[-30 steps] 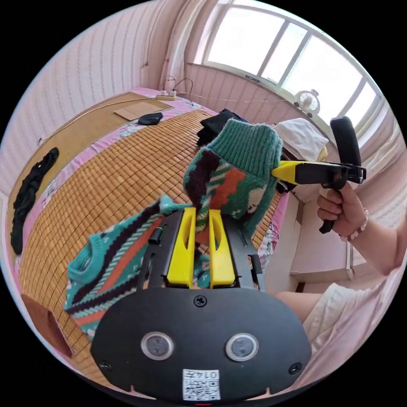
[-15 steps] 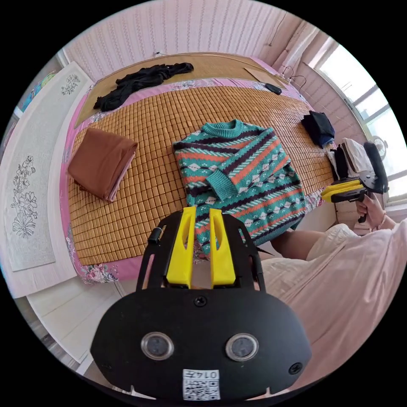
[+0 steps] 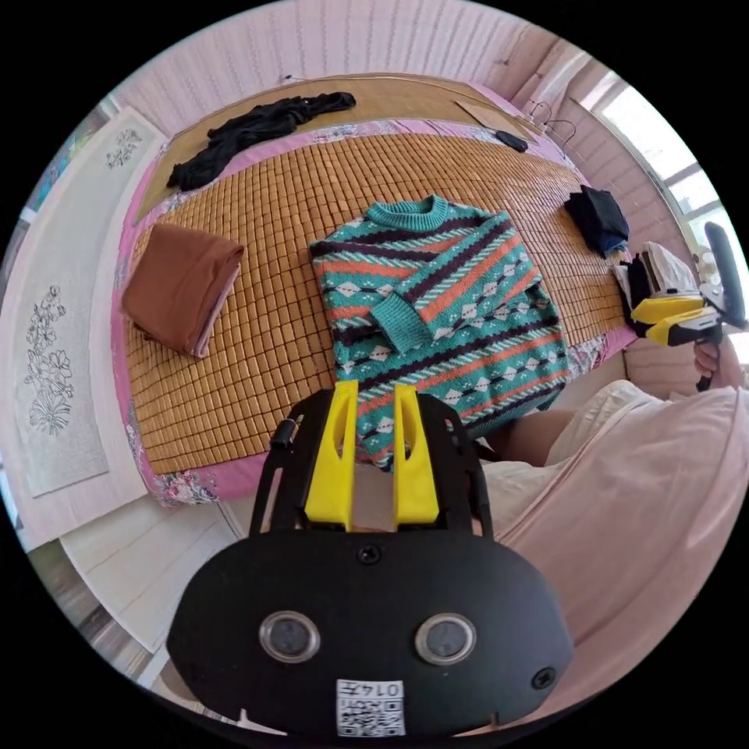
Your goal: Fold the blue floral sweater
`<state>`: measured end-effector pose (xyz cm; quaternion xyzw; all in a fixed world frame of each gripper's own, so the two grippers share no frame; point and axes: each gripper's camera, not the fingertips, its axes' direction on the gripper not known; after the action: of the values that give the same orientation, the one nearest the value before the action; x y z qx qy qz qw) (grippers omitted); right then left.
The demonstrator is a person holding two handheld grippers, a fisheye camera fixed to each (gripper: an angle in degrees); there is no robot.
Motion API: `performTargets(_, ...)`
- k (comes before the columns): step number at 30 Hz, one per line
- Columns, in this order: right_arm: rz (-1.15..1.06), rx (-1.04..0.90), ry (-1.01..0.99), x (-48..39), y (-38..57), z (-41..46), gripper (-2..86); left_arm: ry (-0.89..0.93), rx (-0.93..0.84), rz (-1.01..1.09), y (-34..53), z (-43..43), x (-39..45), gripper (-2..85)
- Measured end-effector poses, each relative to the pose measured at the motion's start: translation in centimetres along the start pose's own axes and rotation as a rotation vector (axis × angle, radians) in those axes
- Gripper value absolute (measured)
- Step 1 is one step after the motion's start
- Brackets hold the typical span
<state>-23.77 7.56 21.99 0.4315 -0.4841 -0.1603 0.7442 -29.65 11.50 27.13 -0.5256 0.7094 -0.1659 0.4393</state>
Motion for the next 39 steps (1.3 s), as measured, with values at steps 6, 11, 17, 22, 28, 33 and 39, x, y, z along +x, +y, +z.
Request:
performTargets(6, -0.051, -0.012, 0.107, 0.3, -3.3, 0.0, 12.9, -0.104, 0.025, 0.072, -4.0, -0.5, 1.6, 9.6)
performTargets(11, 0.035, -0.068, 0.085, 4.0, -6.8, 1.8, 13.6, -0.116, 0.017, 0.026, -8.4, 2.3, -0.4, 12.8)
performTargets(17, 0.1, -0.034, 0.195, 10.9, -12.3, 3.8, 13.7, -0.014, -0.004, -0.059, -15.1, 9.7, -5.1, 13.5)
performTargets(22, 0.17, 0.088, 0.256, 18.4, -17.6, 4.5, 14.0, 0.054, -0.011, -0.109, -21.1, 16.9, -9.5, 14.4)
performTargets(28, 0.243, 0.201, 0.291, 23.7, -21.7, 5.6, 14.8, -0.015, -0.006, -0.083, -25.8, 22.4, -12.3, 16.6)
performTargets(33, 0.25, 0.21, 0.396, 23.9, -22.8, 7.9, 12.8, 0.043, -0.039, -0.098, -27.1, 25.9, -13.5, 16.3)
performTargets(39, 0.217, 0.239, 0.479, 23.5, -23.5, 8.2, 12.3, 0.068, -0.004, -0.069, -27.1, 27.0, -13.9, 16.1)
